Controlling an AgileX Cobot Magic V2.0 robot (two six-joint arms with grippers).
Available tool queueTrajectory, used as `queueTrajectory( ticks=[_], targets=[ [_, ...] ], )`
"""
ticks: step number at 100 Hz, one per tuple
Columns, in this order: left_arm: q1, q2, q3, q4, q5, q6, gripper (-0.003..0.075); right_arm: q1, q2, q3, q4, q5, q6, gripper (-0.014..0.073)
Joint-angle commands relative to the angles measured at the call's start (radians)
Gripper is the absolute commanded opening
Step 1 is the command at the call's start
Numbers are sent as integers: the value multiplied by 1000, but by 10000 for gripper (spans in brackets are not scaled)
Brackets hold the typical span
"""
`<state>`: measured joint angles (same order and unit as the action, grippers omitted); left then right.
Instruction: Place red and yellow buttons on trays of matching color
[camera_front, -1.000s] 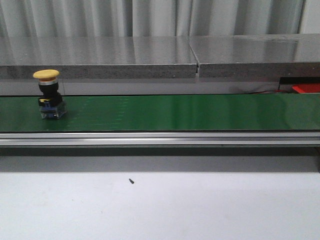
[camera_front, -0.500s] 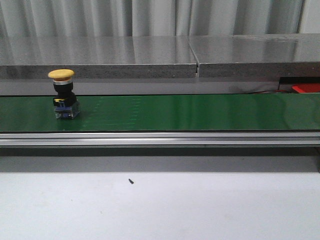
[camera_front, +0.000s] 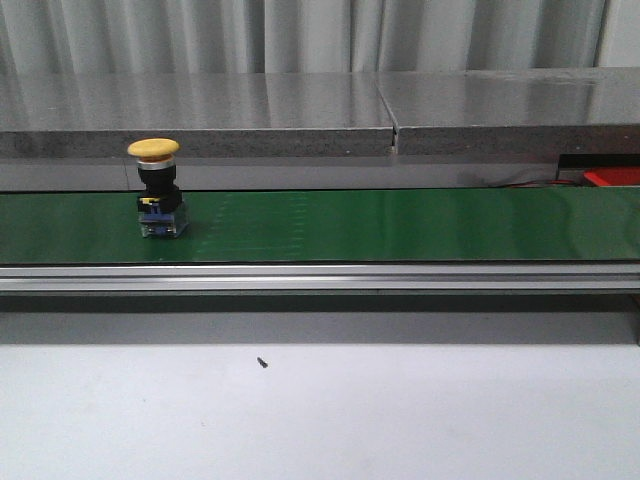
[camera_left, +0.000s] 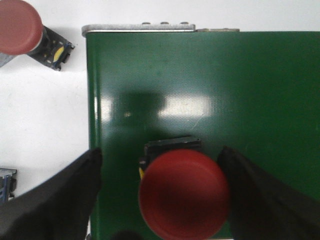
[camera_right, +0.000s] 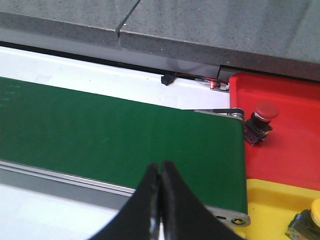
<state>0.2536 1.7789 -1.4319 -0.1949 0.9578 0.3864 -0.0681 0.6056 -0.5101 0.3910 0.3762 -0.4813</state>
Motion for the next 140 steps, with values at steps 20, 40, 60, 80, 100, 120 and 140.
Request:
queueTrajectory(
  ticks=[20,40,60,80,100,120,140],
  targets=[
    [-7,-71,-31,-74,-35,14,538,0,-3,-25,17,-70,-11,-28],
    [-43,-166,-31,-86,-55,16,522,0,-3,-25,17,-70,-11,-28],
    [-128,-274,-19,-90,-55,16,233,0,-3,-25,17,-70,-11,-28],
    [-234,-381,42,-95,-67,16,-19,0,-3,-25,17,-70,-11,-28],
    [-297,-504,156,-105,-142,-41,-19,0,-3,-25,17,-70,-11,-28],
    [-316,-639,274,-123,-182,-42,-19,0,-3,-25,17,-78,-11,-28],
    [-316,-774,406,-125,-191,-42,-19,0,-3,-26,51,-63,-11,-28]
  ],
)
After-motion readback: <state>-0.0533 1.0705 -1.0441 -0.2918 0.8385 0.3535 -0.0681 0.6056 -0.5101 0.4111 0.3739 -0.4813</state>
